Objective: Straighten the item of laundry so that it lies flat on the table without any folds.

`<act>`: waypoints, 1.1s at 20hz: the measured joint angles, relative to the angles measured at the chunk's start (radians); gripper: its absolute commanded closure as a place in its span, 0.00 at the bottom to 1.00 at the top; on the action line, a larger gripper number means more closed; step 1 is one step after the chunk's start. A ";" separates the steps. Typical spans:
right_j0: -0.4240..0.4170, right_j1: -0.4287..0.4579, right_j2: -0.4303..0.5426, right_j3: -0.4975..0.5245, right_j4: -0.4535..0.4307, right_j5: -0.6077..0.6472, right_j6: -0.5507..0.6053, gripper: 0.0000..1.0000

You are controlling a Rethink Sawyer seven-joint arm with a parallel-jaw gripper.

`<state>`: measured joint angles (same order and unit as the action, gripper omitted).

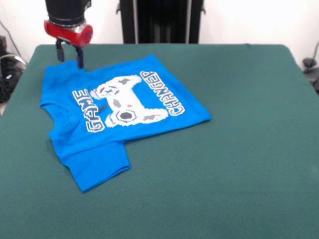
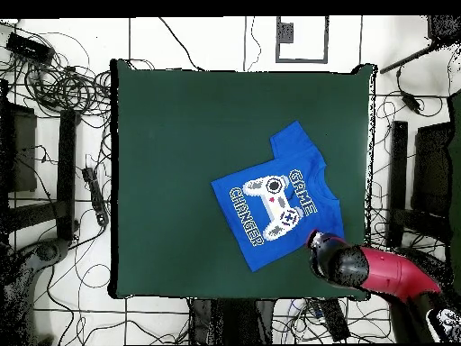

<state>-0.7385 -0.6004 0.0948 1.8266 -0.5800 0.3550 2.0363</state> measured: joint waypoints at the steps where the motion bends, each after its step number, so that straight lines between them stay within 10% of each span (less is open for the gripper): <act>1: 0.000 0.009 0.000 -0.002 -0.010 0.000 0.000 0.00; 22: -0.020 0.100 0.001 -0.015 -0.100 -0.049 0.000 0.00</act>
<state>-0.7589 -0.5002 0.0963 1.8119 -0.6798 0.3065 2.0363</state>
